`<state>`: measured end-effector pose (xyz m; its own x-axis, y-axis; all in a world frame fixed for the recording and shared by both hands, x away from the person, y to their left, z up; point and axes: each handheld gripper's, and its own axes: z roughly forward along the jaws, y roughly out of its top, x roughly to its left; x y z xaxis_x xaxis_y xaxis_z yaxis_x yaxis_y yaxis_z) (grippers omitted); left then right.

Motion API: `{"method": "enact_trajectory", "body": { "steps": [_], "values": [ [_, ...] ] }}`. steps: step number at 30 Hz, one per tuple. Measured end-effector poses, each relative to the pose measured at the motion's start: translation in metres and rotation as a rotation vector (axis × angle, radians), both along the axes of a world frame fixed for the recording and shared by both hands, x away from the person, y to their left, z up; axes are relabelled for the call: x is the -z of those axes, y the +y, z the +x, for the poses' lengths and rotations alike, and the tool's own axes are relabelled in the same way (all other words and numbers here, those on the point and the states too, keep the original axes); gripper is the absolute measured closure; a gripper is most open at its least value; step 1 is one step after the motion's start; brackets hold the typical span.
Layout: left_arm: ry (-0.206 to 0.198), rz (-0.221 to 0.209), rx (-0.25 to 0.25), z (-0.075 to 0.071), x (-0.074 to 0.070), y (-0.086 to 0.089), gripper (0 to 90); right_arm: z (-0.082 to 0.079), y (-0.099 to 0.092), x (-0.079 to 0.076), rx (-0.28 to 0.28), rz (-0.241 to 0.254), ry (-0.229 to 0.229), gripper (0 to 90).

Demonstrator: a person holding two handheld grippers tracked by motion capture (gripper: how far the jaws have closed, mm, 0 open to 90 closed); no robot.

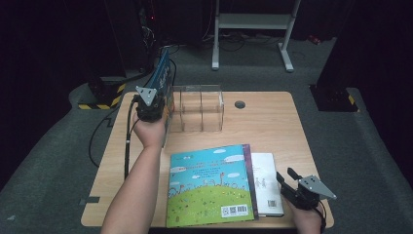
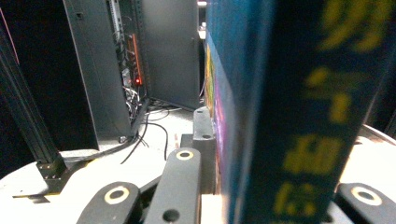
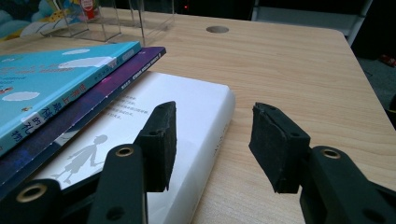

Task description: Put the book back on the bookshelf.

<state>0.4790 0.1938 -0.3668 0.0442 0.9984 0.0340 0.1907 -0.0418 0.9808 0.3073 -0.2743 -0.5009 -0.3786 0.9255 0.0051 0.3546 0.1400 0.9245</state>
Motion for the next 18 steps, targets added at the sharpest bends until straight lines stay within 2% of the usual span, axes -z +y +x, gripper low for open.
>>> {"method": "enact_trajectory", "body": {
  "steps": [9,18],
  "values": [
    [-0.004,-0.017,-0.004,0.0042,0.004,0.0007,83.2,0.0001,0.0005,0.0005,-0.006,-0.001,0.001,50.7],
    [-0.002,-0.045,-0.001,0.0024,0.0062,0.0076,82.9,-0.0001,0.0016,0.0005,-0.011,0.001,0.0,50.7]
  ]
}}
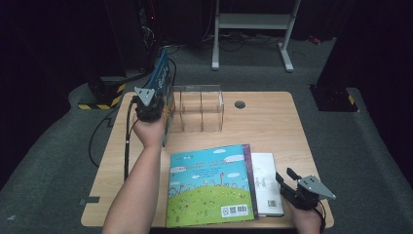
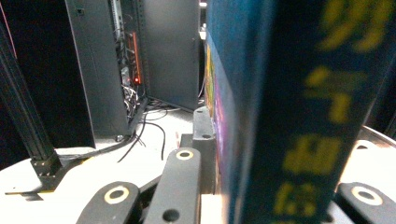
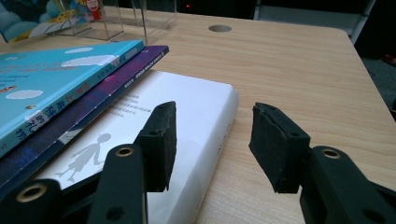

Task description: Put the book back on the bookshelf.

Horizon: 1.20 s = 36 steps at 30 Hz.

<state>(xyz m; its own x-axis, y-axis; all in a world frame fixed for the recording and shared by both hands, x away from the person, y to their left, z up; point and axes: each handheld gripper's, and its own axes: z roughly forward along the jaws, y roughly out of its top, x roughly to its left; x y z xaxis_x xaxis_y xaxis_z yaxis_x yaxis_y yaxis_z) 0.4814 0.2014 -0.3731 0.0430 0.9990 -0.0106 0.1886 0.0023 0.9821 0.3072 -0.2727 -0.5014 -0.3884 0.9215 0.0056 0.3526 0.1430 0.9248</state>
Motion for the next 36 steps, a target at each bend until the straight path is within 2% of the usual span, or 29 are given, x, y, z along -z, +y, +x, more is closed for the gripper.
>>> {"method": "enact_trajectory", "body": {
  "steps": [14,25,36],
  "values": [
    [0.016,-0.012,0.017,-0.004,0.002,0.012,81.2,-0.001,0.004,0.001,-0.006,-0.012,0.004,50.6],
    [0.016,0.006,0.017,-0.005,0.002,0.016,79.3,-0.001,0.005,0.002,-0.01,-0.015,0.008,50.4],
    [0.014,0.011,0.025,-0.007,0.001,0.018,72.4,-0.001,0.005,0.002,-0.011,-0.016,0.012,50.4]
  ]
}}
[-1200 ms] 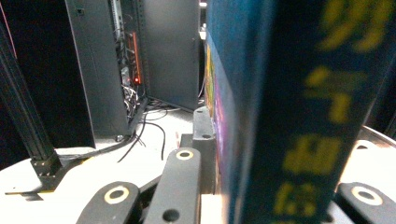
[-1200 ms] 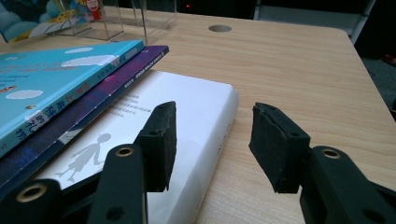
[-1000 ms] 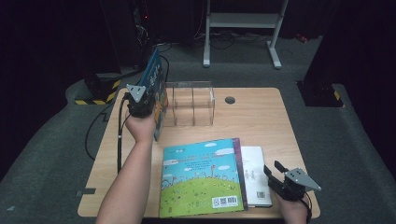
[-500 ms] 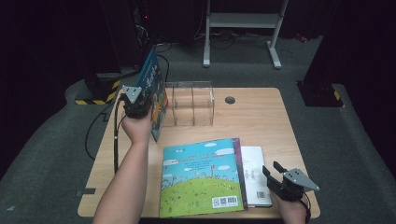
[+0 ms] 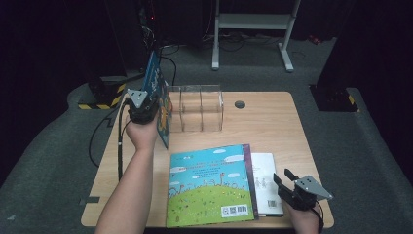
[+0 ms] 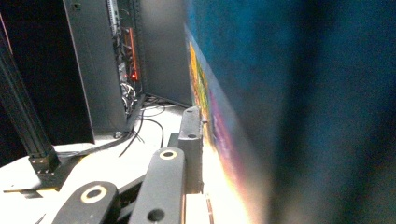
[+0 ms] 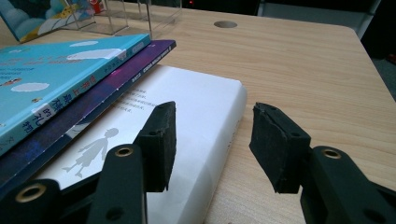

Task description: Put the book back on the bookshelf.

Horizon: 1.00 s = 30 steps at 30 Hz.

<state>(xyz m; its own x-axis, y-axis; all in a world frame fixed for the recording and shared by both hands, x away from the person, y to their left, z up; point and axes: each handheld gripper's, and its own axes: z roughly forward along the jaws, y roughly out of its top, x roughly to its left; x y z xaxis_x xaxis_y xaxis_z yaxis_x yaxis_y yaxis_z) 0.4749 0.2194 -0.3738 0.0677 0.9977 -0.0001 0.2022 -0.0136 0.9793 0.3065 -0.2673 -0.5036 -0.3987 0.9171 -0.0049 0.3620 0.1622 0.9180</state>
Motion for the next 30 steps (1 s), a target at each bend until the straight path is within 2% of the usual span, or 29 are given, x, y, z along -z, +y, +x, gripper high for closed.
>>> {"method": "enact_trajectory", "body": {
  "steps": [7,15,17,21,24,30],
  "values": [
    [0.004,0.008,0.017,0.0,0.002,-0.002,67.3,0.0,0.0,0.0,0.0,-0.001,-0.001,50.4],
    [0.004,-0.002,0.034,-0.004,0.005,-0.002,55.7,0.0,0.0,0.0,-0.001,0.0,-0.005,50.4],
    [0.015,-0.018,0.066,-0.005,0.005,-0.001,55.7,0.0,0.0,0.0,0.0,0.0,-0.004,50.3],
    [0.043,-0.005,0.086,-0.007,0.006,-0.001,49.4,0.0,0.0,-0.001,-0.001,0.003,-0.003,50.2],
    [0.06,-0.023,0.097,-0.009,0.007,0.002,44.8,0.0,0.002,-0.001,-0.004,0.004,0.001,50.1],
    [0.083,-0.019,0.145,-0.018,0.003,0.004,38.3,0.0,0.004,0.0,-0.01,0.0,0.0,49.8]
  ]
}}
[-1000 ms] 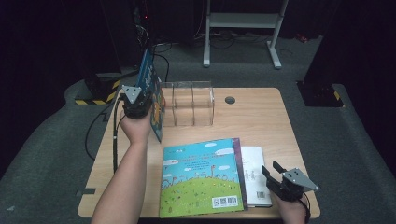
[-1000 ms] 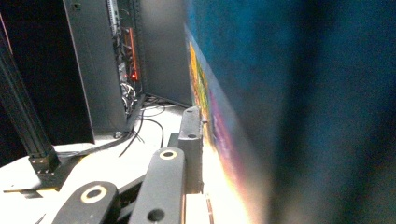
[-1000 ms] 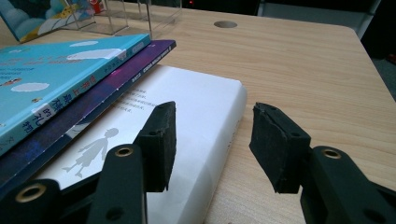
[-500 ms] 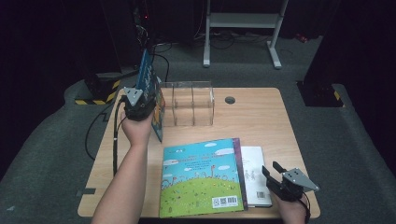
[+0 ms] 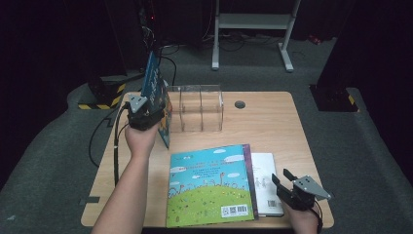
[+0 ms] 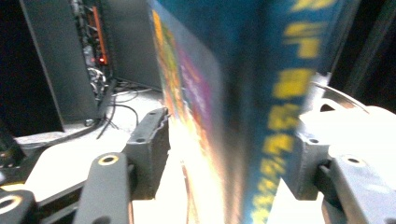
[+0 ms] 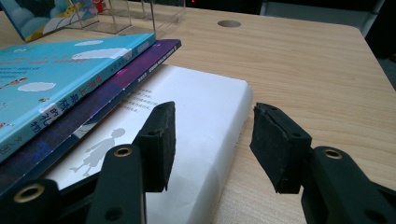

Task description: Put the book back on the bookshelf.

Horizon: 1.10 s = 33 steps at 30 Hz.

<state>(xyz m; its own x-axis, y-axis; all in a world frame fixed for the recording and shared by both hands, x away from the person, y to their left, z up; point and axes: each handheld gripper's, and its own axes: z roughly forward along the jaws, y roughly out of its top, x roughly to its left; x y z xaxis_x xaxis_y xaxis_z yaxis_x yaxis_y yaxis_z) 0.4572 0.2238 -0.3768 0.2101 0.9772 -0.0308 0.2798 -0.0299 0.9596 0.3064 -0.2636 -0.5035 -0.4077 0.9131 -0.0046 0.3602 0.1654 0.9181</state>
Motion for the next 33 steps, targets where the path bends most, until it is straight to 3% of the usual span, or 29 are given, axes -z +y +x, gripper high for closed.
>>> {"method": "enact_trajectory", "body": {
  "steps": [6,10,17,22,24,33],
  "values": [
    [0.022,-0.017,0.037,-0.009,0.0,0.006,30.8,-0.001,0.001,0.0,-0.001,-0.009,-0.001,49.8],
    [0.057,-0.003,0.066,-0.015,0.004,0.01,29.3,-0.001,0.002,0.0,-0.002,-0.013,-0.003,50.0],
    [0.075,0.032,0.095,-0.029,0.011,0.012,23.9,-0.001,0.003,-0.001,-0.006,-0.015,0.009,50.0],
    [0.107,0.022,0.12,-0.046,0.025,0.015,15.9,-0.001,0.005,-0.001,-0.009,-0.021,0.012,50.1],
    [0.11,0.019,0.136,-0.05,0.03,0.015,15.7,-0.001,0.005,-0.001,-0.01,-0.024,0.011,50.1],
    [0.198,-0.001,0.158,-0.073,0.06,0.025,15.6,0.0,0.006,-0.001,-0.012,-0.027,0.021,49.7]
  ]
}}
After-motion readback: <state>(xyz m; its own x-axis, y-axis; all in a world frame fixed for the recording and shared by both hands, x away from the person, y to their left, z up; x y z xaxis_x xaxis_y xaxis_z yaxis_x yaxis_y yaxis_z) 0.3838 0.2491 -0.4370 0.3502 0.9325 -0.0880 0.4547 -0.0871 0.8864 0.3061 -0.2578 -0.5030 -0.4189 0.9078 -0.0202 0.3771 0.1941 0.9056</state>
